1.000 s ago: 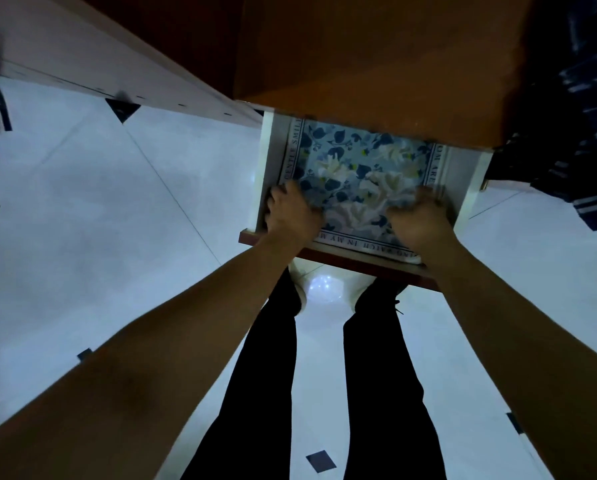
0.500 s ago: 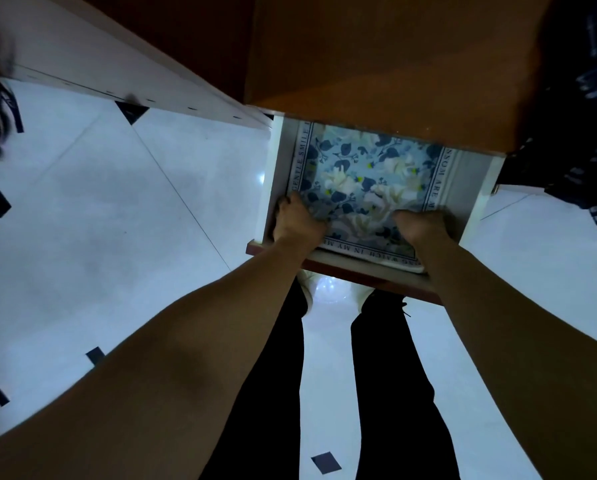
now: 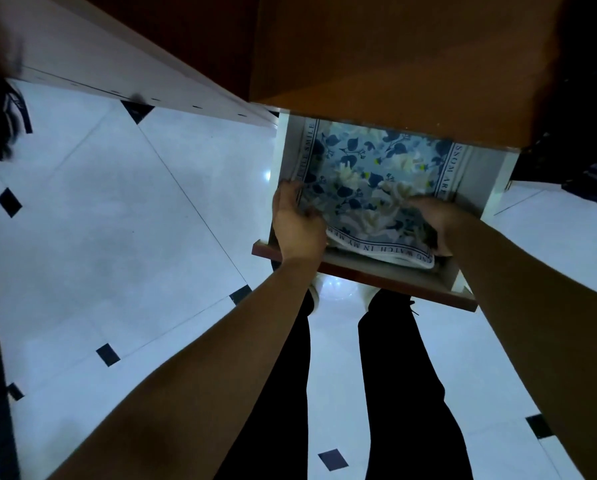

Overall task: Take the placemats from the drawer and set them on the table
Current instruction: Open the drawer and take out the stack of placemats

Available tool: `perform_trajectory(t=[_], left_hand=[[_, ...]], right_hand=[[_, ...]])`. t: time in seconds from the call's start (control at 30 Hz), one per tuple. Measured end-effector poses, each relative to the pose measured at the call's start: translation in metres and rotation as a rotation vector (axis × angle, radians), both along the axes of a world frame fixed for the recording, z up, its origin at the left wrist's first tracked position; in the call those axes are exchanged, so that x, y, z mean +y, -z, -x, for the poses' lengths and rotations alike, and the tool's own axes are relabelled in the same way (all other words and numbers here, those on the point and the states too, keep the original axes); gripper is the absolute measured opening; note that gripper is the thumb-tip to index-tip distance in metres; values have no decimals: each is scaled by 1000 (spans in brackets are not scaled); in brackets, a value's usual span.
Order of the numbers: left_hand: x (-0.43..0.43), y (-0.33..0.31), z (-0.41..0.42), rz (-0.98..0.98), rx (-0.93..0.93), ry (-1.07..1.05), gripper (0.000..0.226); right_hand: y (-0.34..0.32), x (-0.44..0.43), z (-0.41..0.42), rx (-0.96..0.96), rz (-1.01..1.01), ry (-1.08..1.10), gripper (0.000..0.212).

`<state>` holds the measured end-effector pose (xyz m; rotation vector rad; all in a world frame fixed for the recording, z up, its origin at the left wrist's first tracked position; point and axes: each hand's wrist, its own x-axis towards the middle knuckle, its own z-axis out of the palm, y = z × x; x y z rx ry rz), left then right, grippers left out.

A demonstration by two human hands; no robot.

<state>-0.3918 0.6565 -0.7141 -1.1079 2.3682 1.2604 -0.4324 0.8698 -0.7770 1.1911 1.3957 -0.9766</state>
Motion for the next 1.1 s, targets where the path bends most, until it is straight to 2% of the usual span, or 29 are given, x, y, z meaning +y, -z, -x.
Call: perform_trajectory(t=[0.07, 0.13, 0.23, 0.33, 0.4, 0.47, 0.53, 0.6, 0.67, 0.73, 0.8, 0.93, 0.97, 1.0, 1.07, 1.1], left_hand=[[5, -12, 0, 23, 78, -38, 50], [10, -26, 3, -4, 65, -102, 50], [2, -34, 16, -114, -104, -191, 44], [-18, -33, 35, -263, -335, -141, 22], [-27, -39, 43, -363, -400, -116, 12], [-29, -48, 44, -462, -392, -109, 20], [-29, -61, 38, -521, -362, -116, 23], [-33, -68, 26, -579, -341, -164, 20], [-39, -75, 13, -666, -280, -261, 21], [-44, -80, 4, -725, -233, -339, 28], [-46, -85, 1, -718, -221, -326, 23], [-45, -102, -3, -701, -268, -342, 19], [-43, -108, -2, -720, -269, -366, 19], [-39, -114, -1, -757, -260, -398, 20], [-38, -123, -3, -854, -227, -454, 22], [-39, -124, -6, -895, -207, -481, 22]], right_hand=[[1, 5, -2, -31, 48, 5, 61], [3, 9, -6, -40, 77, -20, 71], [9, 11, -12, -28, 75, -44, 67], [-7, -2, -11, -7, 58, -101, 64], [-5, -9, -17, 27, 41, -165, 61], [-14, -20, -23, 66, 19, -242, 58], [-21, -24, -31, 66, -24, -245, 72], [-27, -17, -39, 127, -83, -179, 81], [-32, -7, -47, 197, -84, -146, 78], [-45, -1, -50, 183, -18, -78, 79], [-53, 2, -50, 151, 51, 57, 80], [-11, 17, -77, 36, 107, 67, 122], [-11, 16, -79, 2, 97, 33, 125], [-35, 9, -73, -7, 94, 12, 119], [-80, 0, -61, 26, 69, -4, 85], [-87, -2, -59, 42, 52, 6, 78]])
